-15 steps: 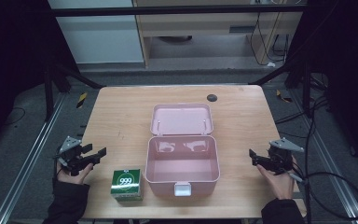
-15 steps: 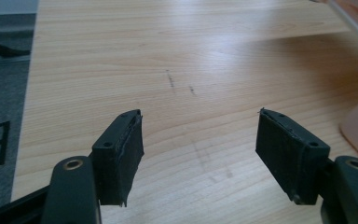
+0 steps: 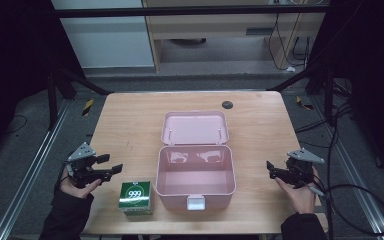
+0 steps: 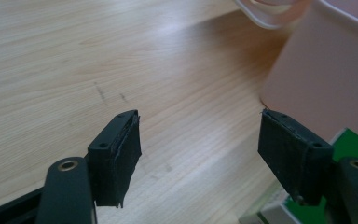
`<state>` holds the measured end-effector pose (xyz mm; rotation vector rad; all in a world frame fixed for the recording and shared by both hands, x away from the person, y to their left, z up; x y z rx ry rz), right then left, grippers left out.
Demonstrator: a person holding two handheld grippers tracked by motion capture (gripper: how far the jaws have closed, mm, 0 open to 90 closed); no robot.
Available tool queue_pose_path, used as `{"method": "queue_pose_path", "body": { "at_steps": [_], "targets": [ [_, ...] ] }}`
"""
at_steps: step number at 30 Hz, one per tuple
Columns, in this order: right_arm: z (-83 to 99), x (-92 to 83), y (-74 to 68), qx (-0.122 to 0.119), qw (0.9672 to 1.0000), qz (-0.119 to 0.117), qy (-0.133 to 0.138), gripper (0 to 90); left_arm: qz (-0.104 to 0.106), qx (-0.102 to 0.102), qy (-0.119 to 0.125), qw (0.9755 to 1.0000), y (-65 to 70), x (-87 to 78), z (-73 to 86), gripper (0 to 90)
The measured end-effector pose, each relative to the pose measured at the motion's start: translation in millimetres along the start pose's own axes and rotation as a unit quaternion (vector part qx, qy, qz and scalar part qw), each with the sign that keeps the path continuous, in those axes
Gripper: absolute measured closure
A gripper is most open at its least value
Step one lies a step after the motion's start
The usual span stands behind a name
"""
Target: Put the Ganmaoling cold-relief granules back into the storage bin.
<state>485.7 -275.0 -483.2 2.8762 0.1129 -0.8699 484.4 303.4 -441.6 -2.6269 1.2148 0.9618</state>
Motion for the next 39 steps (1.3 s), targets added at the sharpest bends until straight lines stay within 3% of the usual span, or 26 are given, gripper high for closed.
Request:
{"method": "queue_pose_path", "body": {
  "at_steps": [4,11,17,22,24,26,27,29,30,31,37,39],
  "targets": [
    [1.2,-0.1,-0.4,-0.009,1.0,0.003,0.001,12.2,0.022,0.031,-0.033,0.9987,10.5,0.1,-5.0,27.7],
    [2.1,0.3,-2.8,-0.016,0.9999,0.005,0.001,12.3,0.045,0.049,-0.06,0.996,16.1,-5.5,-9.1,26.3],
    [3.0,2.0,-4.3,-0.03,0.9995,0.008,-0.001,12.6,0.059,0.069,-0.086,0.9922,19.9,-14.1,-14.7,25.8],
    [3.1,1.5,-5.2,-0.034,0.9994,0.007,-0.002,12.2,0.072,0.09,-0.11,0.9873,25.9,-19.2,-22.4,26.1],
    [3.2,1.4,-5.4,-0.036,0.9993,0.008,-0.003,12.1,0.077,0.102,-0.126,0.9838,29.8,-20.6,-25.2,25.9],
    [3.4,1.7,-5.4,-0.037,0.9993,0.008,-0.004,11.7,0.084,0.122,-0.147,0.9779,35.8,-22.3,-29.1,25.0],
    [3.4,1.7,-5.4,-0.037,0.9993,0.008,-0.004,11.7,0.084,0.122,-0.147,0.9779,35.8,-22.3,-29.1,24.7],
    [4.0,2.4,-6.0,-0.039,0.9992,0.008,-0.007,11.0,0.084,0.137,-0.161,0.9738,38.8,-23.0,-31.3,24.2],
    [4.1,2.7,-6.2,-0.041,0.9991,0.008,-0.007,10.9,0.086,0.147,-0.173,0.9702,41.1,-23.8,-33.5,24.0],
    [4.1,2.7,-6.2,-0.041,0.9991,0.008,-0.007,10.9,0.086,0.147,-0.173,0.9702,41.1,-23.8,-33.5,23.7],
    [5.2,3.8,-6.8,-0.047,0.9987,0.01,-0.012,10.1,0.106,0.173,-0.197,0.9592,49.3,-23.8,-36.4,22.1],
    [5.4,4.5,-6.5,-0.051,0.9986,0.011,-0.012,10.0,0.116,0.182,-0.206,0.9544,52.6,-22.8,-36.1,21.4]
  ]
}}
Point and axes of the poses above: each handheld gripper's, and its own axes: x roughly forward along the jaws, z roughly out of its underside, y roughly to its right, the point moved 4 cm from there along x, roughly forward along the jaws, and after that the axes turned 9 degrees about z, right-handed, at the moved point
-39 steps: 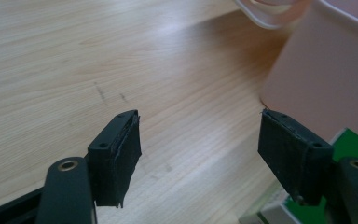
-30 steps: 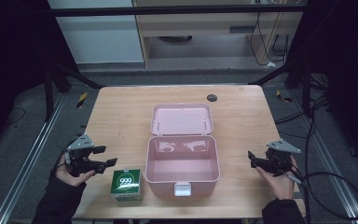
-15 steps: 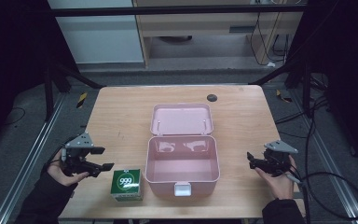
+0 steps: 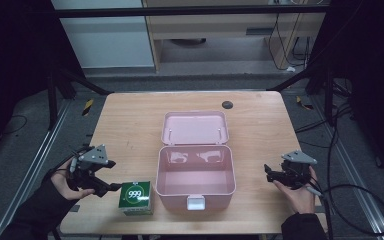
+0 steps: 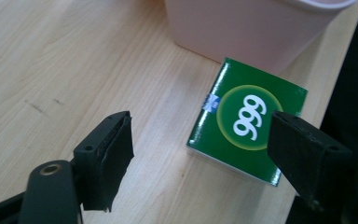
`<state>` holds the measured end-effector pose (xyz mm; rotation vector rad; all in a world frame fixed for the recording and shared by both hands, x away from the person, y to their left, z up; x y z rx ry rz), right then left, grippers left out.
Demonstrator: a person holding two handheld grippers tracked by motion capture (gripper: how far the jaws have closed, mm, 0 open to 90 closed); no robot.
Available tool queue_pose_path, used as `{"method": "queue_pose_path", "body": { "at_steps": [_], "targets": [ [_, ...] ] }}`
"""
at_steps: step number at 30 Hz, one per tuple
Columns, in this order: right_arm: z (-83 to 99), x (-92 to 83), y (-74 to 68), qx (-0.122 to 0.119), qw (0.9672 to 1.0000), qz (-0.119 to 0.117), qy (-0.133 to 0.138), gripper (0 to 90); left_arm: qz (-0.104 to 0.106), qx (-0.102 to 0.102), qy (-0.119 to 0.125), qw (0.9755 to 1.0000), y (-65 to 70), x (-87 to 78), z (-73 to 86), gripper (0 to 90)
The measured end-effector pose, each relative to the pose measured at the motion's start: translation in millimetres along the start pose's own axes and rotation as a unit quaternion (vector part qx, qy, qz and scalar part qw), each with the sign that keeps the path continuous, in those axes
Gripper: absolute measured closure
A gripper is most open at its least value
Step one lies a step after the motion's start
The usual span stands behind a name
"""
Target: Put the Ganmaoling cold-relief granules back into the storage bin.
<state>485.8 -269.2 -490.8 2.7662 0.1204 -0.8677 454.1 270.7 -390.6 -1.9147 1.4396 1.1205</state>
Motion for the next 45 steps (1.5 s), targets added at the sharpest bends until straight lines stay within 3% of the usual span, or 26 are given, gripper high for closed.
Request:
{"method": "queue_pose_path", "body": {
  "at_steps": [12,34,45],
  "targets": [
    [2.3,2.3,-2.1,-0.006,0.9999,-0.001,-0.012,8.1,0.031,0.039,-0.047,0.9977,10.0,13.1,-6.1,15.1],
    [3.9,4.1,-2.7,-0.015,0.9997,0.001,-0.018,7.3,0.055,0.071,-0.092,0.9917,16.1,32.9,-15.3,7.0],
    [5.3,5.9,-2.9,-0.023,0.9995,0.003,-0.022,6.9,0.063,0.085,-0.119,0.9872,17.5,50.1,-15.3,5.3]
  ]
}}
Point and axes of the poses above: each handheld gripper's, and its own axes: x roughly forward along the jaws, z roughly out of its underside, y roughly to its right, the point moved 4 cm from there along x, roughly forward along the jaws, and after that the axes turned 9 degrees about z, right-handed, at the moved point
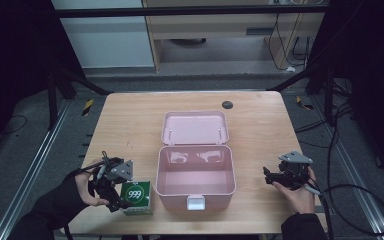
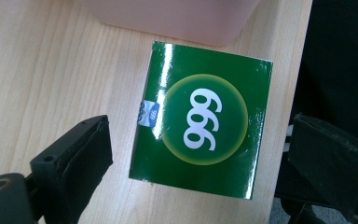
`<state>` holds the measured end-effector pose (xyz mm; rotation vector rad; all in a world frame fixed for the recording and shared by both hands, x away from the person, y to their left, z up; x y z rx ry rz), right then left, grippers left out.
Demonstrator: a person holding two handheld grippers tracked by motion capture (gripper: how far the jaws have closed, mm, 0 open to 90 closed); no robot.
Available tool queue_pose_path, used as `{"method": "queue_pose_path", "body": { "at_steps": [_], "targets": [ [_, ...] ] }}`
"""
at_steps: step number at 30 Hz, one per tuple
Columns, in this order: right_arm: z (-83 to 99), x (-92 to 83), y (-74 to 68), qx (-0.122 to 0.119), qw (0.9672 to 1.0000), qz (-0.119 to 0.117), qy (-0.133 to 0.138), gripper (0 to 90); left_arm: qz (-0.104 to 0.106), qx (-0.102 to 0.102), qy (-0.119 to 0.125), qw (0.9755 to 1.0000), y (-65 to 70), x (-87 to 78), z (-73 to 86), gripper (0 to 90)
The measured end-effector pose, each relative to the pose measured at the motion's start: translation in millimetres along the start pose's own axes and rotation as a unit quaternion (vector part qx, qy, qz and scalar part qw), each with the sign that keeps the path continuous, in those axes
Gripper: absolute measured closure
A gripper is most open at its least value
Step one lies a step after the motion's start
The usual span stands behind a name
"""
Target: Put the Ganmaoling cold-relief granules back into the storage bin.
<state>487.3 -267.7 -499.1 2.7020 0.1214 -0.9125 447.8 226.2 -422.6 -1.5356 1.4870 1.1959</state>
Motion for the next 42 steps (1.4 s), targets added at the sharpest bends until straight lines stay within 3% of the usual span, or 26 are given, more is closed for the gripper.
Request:
{"method": "queue_pose_path", "body": {
  "at_steps": [22,42],
  "targets": [
    [2.3,2.7,-1.7,-0.003,0.9999,0.0,-0.01,5.0,0.014,0.015,-0.021,0.9996,-1.8,23.0,-6.6,2.9],
    [4.9,5.5,-2.9,-0.011,0.9998,0.0,-0.02,4.7,0.024,0.007,-0.038,0.999,-8.5,44.6,-1.4,3.5]
  ]
}}
Point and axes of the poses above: each handheld gripper's, and its own axes: x roughly forward along the jaws, z roughly out of its underside, y roughly to its right, the point moved 4 cm from there along x, roughly forward along the jaws, and after that the axes turned 9 degrees about z, right-handed, at the moved point
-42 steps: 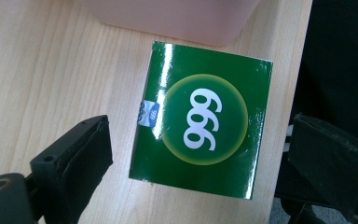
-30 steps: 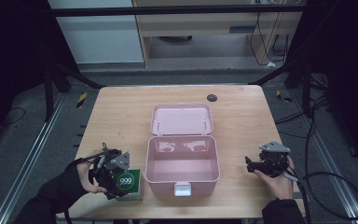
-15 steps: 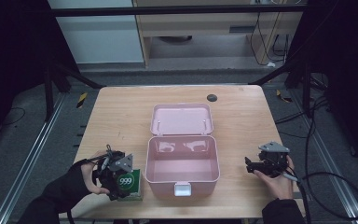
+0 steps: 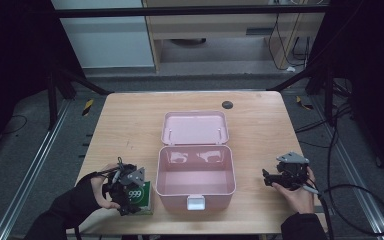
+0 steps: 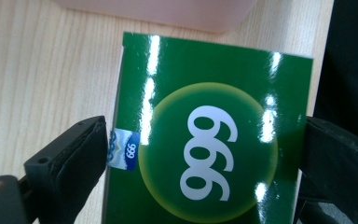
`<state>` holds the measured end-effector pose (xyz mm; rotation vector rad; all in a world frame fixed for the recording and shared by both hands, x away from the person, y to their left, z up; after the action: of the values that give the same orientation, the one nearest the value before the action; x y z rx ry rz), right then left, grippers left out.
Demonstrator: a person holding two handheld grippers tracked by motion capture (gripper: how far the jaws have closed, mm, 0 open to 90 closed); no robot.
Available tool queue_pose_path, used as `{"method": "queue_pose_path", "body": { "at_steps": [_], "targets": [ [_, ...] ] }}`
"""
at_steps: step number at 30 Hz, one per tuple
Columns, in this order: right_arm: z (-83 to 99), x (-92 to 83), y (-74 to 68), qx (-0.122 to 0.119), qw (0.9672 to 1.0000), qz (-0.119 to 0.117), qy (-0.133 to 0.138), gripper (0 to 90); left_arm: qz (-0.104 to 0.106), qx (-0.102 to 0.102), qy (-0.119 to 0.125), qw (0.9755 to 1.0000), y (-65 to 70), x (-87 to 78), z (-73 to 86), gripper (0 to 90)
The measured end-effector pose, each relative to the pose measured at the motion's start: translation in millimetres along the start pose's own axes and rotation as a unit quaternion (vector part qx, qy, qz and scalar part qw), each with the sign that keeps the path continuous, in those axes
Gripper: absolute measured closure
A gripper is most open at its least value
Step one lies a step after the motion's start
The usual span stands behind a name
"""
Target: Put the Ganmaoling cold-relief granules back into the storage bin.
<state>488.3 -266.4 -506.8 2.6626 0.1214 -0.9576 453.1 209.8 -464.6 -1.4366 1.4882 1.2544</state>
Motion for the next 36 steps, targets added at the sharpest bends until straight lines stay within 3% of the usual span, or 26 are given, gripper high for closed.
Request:
{"method": "queue_pose_path", "body": {
  "at_steps": [16,36],
  "targets": [
    [1.2,1.2,-0.8,-0.007,1.0,0.002,-0.005,4.6,0.008,0.004,-0.023,0.9997,-3.8,14.1,-0.7,8.1],
    [1.7,2.2,-0.7,-0.011,0.9999,0.003,-0.005,4.7,0.007,0.019,-0.032,0.9993,-2.4,13.0,-1.1,14.0]
  ]
}}
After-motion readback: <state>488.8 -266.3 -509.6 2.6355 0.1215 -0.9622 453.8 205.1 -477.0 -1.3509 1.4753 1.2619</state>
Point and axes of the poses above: each handheld gripper's, and its own axes: x roughly forward along the jaws, z roughly out of its underside, y roughly to its right, the point moved 4 cm from there along x, roughly forward along the jaws, and after that the axes turned 9 degrees about z, right-handed, at the moved point
